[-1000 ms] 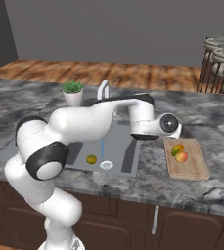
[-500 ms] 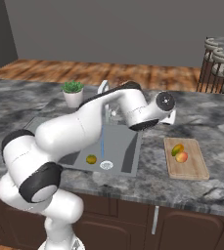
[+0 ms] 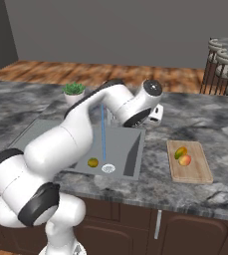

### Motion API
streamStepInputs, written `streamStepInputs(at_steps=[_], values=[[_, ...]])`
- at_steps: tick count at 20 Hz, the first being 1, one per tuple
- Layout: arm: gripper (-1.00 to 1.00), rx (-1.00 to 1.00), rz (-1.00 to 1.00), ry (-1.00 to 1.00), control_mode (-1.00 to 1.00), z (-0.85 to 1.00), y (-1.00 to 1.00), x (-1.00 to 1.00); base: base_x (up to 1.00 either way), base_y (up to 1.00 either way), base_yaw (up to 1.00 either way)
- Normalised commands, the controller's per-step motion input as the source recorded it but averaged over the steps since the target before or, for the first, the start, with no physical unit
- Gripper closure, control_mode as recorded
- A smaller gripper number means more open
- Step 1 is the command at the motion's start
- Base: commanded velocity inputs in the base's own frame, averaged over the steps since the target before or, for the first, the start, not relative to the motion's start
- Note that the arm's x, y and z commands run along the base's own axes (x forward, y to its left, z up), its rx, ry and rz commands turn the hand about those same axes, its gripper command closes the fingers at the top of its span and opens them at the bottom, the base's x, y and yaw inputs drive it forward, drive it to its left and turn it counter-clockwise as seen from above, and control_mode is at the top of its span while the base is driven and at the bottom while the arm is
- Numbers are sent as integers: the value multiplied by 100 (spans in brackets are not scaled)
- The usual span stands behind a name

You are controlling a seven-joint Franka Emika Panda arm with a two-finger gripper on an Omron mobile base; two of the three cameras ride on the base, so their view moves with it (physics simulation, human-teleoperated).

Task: Pick the mango, orange, mango from the sink and place them on the cutting board to airdry. Then turn off the sink faucet.

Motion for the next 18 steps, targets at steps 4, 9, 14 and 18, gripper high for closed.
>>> streamStepInputs(at_steps=[4,9,14,18], values=[[-100,2,0,22,-100,10,65,-33,0,0,0],[-100,0,0,24,-100,12,65,-29,0,0,0],[-100,0,1,17,-100,7,43,-20,0,0,0],[-100,0,6,0,-100,-1,22,-17,0,0,0]])
